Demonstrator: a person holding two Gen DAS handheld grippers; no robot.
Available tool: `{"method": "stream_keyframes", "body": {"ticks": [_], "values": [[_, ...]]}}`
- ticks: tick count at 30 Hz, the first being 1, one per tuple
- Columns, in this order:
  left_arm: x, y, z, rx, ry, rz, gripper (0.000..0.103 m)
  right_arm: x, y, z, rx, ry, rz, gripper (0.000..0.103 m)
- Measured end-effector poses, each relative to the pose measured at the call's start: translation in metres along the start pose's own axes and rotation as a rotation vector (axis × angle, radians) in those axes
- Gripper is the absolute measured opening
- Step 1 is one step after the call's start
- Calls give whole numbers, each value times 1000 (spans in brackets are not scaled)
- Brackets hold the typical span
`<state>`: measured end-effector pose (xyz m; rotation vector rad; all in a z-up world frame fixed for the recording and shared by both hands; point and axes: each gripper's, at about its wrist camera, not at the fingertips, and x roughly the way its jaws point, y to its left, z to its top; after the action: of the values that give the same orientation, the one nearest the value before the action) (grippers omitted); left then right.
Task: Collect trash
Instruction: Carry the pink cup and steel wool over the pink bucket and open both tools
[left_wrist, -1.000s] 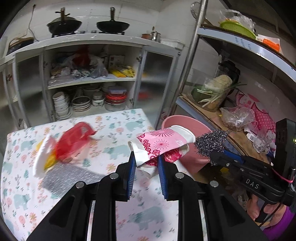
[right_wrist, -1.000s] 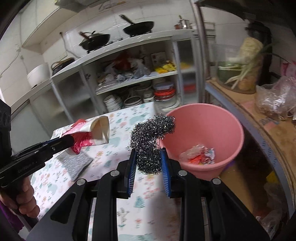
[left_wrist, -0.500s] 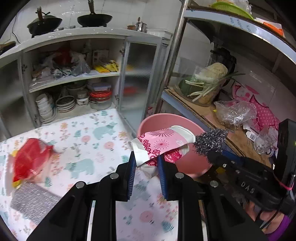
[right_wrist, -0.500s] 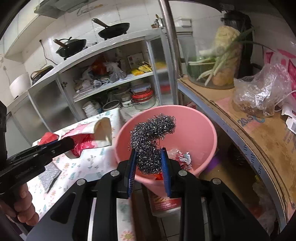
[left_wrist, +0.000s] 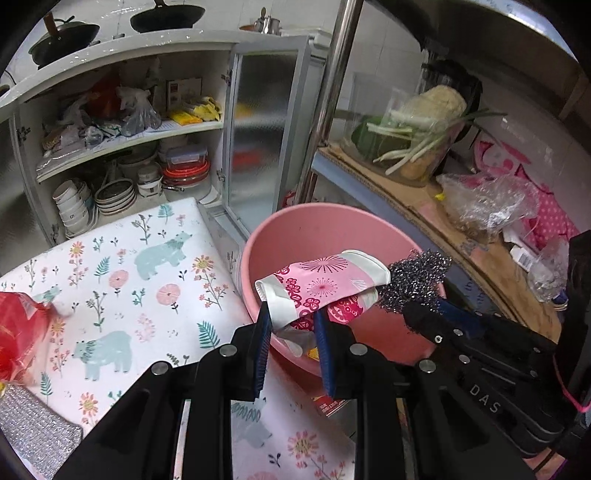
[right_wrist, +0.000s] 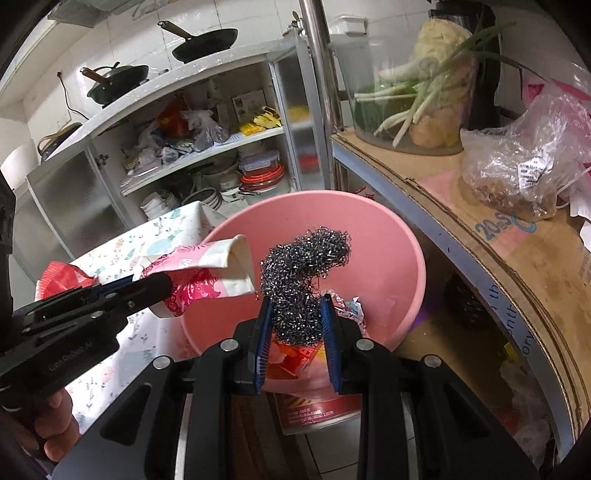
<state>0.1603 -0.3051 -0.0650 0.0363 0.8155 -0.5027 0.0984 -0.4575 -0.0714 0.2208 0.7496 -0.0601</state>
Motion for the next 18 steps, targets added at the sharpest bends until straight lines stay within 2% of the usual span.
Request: {"method": "stream_keyframes", "body": {"ticks": [8,11,18], "values": [[19,0,-2,6,29,22,22,15,-3,0,-10,23,-27,26],[22,0,-1,-7,33,17,22,21,-5,-1,-5,38,-27,30],[20,2,1,-29,35,-3,32,24,-8,-2,3,55,-28,33]]}}
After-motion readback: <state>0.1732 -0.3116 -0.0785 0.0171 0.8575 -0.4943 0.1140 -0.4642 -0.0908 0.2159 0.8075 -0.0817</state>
